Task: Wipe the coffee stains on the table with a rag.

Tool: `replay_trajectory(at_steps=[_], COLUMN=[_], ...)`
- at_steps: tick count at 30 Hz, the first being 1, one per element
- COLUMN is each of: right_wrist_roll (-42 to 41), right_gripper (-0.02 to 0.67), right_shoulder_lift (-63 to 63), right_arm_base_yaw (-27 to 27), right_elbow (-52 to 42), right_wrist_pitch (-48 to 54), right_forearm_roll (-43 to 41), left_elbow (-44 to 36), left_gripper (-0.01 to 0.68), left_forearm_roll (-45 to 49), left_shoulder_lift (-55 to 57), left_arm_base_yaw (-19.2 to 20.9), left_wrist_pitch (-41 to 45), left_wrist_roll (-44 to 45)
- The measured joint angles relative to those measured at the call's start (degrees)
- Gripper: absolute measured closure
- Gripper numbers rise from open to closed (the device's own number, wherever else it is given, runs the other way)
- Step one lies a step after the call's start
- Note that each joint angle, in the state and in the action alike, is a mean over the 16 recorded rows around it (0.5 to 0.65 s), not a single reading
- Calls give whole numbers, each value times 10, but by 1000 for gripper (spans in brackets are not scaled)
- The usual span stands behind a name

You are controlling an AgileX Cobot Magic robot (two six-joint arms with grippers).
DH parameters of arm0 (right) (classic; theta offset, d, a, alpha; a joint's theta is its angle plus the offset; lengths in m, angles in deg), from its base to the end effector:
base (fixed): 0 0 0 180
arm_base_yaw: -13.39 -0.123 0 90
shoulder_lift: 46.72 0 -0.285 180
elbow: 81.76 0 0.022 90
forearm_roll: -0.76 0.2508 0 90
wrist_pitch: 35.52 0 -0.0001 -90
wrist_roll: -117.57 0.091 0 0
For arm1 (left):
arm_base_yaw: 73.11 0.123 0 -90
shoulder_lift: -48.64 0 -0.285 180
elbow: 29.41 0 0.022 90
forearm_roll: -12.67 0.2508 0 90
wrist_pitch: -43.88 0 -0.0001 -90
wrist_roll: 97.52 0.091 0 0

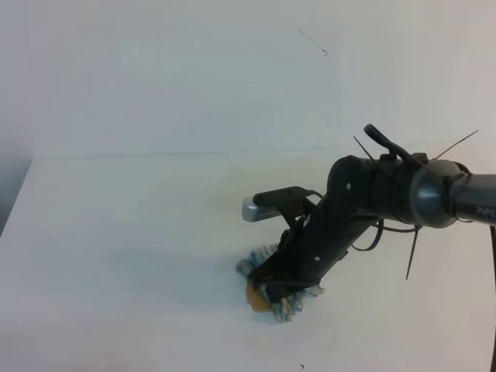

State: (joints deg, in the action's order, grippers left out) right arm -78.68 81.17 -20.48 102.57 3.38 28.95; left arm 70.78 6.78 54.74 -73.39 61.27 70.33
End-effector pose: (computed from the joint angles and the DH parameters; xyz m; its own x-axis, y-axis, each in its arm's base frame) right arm 0.3397 0.2606 0.1465 -0.8393 -0.4353 -0.3256 -0.5304 0.7870 0.3151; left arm 0.0537 -0.0031 0.1722 -0.2283 -0.3040 -0.9249 -0.0367 0.9520 -0.3038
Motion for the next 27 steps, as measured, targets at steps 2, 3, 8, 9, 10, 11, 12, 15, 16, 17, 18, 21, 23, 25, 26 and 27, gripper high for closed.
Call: replay_trajectory(at_steps=[2,3,8,9,10,11,12,15,16,17,18,21,23,25,26,27], right_wrist_roll=[-3,-5,-15,-18,-20,-21,-23,-29,-31,-32,-33,-33,-32,-31,-31,-31], right_gripper=[647,647,644,644,645,644,644,643,643,643,643,645,647,647,647,648], right_shoulder_lift=[0,0,0,0,0,0,0,0,0,0,0,1,2,4,5,6], right_arm_base_yaw=[-2,-3,-7,-7,-8,-9,-10,-15,-16,-18,-20,-25,-28,-31,-32,-33], right_elbow=[0,1,1,1,1,1,1,1,1,1,1,1,1,1,1,1], right_wrist_pitch=[1,1,3,3,3,3,3,1,1,-1,-2,-10,-16,-24,-28,-32], right_forearm_roll=[8,13,34,38,42,45,48,56,58,59,59,59,57,56,56,55], left_elbow=[0,0,0,0,0,0,0,0,0,0,0,0,0,0,0,0], left_gripper=[672,672,672,672,672,672,672,672,672,672,672,672,672,672,672,672], left_forearm_roll=[0,0,0,0,0,0,0,0,0,0,0,0,0,0,0,0], left_shoulder_lift=[0,0,0,0,0,0,0,0,0,0,0,0,0,0,0,0], left_arm_base_yaw=[0,0,0,0,0,0,0,0,0,0,0,0,0,0,0,0], left_wrist_pitch=[0,0,0,0,0,0,0,0,0,0,0,0,0,0,0,0], left_wrist_roll=[0,0,0,0,0,0,0,0,0,0,0,0,0,0,0,0])
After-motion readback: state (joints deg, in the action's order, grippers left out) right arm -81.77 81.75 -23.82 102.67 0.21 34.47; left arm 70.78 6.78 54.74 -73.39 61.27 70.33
